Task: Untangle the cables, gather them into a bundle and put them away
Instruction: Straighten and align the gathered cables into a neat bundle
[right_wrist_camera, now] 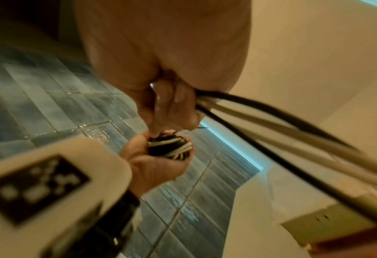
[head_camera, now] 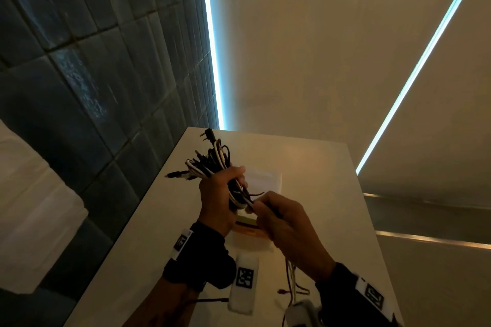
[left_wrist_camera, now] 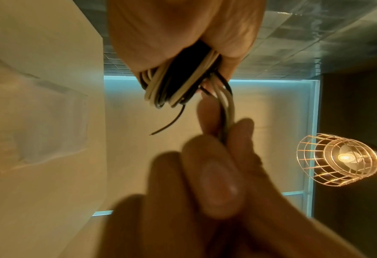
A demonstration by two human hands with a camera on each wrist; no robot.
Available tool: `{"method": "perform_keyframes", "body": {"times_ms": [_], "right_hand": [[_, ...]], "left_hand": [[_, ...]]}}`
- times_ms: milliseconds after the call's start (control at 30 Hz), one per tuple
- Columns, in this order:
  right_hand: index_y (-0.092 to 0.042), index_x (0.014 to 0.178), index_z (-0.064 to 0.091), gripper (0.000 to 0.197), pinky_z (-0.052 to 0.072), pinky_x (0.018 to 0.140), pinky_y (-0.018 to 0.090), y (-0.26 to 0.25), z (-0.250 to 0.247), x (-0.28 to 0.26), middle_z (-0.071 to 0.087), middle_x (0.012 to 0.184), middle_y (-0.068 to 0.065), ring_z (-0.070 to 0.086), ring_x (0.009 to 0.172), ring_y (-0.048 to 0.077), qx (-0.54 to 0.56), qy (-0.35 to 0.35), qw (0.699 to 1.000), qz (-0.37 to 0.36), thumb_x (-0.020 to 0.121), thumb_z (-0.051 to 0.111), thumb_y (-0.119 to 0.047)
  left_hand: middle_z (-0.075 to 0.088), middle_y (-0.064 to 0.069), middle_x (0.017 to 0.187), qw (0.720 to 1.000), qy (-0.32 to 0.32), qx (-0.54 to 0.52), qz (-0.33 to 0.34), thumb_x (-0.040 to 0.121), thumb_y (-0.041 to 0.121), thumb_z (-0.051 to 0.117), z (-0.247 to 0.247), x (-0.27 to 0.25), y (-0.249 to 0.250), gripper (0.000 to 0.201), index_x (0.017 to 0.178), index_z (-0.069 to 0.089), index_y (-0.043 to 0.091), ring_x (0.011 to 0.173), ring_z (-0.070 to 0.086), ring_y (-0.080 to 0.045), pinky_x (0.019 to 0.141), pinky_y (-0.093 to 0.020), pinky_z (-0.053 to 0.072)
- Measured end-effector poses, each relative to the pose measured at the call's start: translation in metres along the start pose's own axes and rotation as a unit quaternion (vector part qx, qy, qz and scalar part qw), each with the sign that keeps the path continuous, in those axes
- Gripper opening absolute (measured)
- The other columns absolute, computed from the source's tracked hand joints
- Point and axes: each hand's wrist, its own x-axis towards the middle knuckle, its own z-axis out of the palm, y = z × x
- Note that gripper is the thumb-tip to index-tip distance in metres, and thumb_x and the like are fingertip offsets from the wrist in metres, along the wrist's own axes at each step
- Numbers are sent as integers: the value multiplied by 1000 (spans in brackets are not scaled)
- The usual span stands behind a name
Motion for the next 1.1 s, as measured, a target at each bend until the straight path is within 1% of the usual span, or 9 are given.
{"method": "perform_keyframes", "body": {"times_ms": [100,267,433,567,733,900,967,1033,1100], "right_hand": [[-5,90,69,26,31,48,19,15,3,-3,45,59,11,37,50,10,44,-65,997,2,100,49,-18],[-3,111,69,33,25,45,25,45,-7,-15,44,61,10,31,48,15,137,-171,971,95,98,52,-28],[-5,94,73,30,21,46,27,69,-24,-26,33,58,5,29,48,14,140,-237,939,204,98,53,-27],[-7,77,67,47,23,47,26,79,-53,-24,32,57,3,25,48,14,49,-223,933,277,86,60,-53],[-14,64,60,44,28,43,20,63,-61,1,36,51,0,29,42,11,-165,-188,939,237,94,55,-45],[-12,65,62,41,33,50,15,44,-59,26,43,52,-6,36,43,3,-262,-165,938,159,96,54,-37],[-13,65,63,39,33,52,16,34,-61,32,44,51,-8,36,45,3,-267,-143,944,130,96,55,-36],[-16,62,61,38,31,49,15,23,-61,39,42,47,-10,33,44,3,-260,-124,952,102,95,56,-35],[-16,61,59,38,30,47,13,13,-62,46,40,44,-12,32,43,3,-256,-115,957,78,95,56,-33]], "left_hand": [[41,-1,56,1000,7,-24,-9,84,-3,57,4,2,4,26,67,47,14,47,44,-14,52,-27,44],[49,-2,58,992,-38,-95,-69,87,6,54,5,-4,14,26,61,54,12,50,51,-14,51,-27,47],[47,1,58,980,-89,-93,-149,79,8,57,1,-16,22,18,62,52,13,44,44,-10,47,-23,41],[40,2,53,977,-124,-45,-165,66,1,58,-6,-22,21,14,69,52,13,39,40,-10,44,-23,38],[44,-2,54,958,-167,31,-233,68,-2,55,-9,-32,7,13,72,56,10,43,44,-15,46,-24,41],[56,-8,65,959,-178,86,-205,67,-4,62,-11,-35,-2,14,65,67,9,57,58,-22,61,-33,51],[61,-12,74,959,-170,77,-213,72,-9,59,-17,-34,-6,16,73,68,4,64,65,-27,68,-41,52],[63,-26,95,960,-161,76,-216,74,-8,62,-22,-34,-9,21,94,66,-5,87,68,-41,82,-51,56],[56,-33,119,953,-169,77,-238,64,1,74,-25,-38,-13,55,118,61,-7,116,52,-54,100,-65,40]]}}
